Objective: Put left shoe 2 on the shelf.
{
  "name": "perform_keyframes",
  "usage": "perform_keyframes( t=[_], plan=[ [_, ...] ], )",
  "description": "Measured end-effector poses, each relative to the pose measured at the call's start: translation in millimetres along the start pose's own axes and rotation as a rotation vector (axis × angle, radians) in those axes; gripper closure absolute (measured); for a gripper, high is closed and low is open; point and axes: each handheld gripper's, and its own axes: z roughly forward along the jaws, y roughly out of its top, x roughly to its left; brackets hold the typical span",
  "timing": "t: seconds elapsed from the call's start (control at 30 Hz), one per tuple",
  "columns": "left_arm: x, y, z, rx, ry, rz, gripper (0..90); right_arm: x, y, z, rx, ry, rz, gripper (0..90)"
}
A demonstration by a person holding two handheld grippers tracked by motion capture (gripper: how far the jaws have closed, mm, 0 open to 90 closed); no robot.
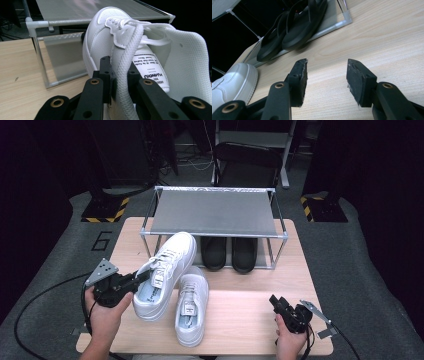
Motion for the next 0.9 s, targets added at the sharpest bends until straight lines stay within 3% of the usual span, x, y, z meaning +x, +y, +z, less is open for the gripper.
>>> perform_keyframes(
  t=[0.3,0.7,0.9],
  plan=[
    [3.8,16.8,5.1,-0.017,0.007,-0.005,80.9,-0.7,0.0,0.0,-0.003,-0.003,0.003,51.0],
    [6.7,38.0,28.1,-0.025,0.005,0.002,80.9,-1.5,0.3,0.1,-0.004,-0.001,0.009,51.0],
    [10.1,45.4,40.0,-0.022,0.008,-0.014,80.9,-1.4,0.3,-0.1,-0.004,0.000,0.005,51.0]
  ],
)
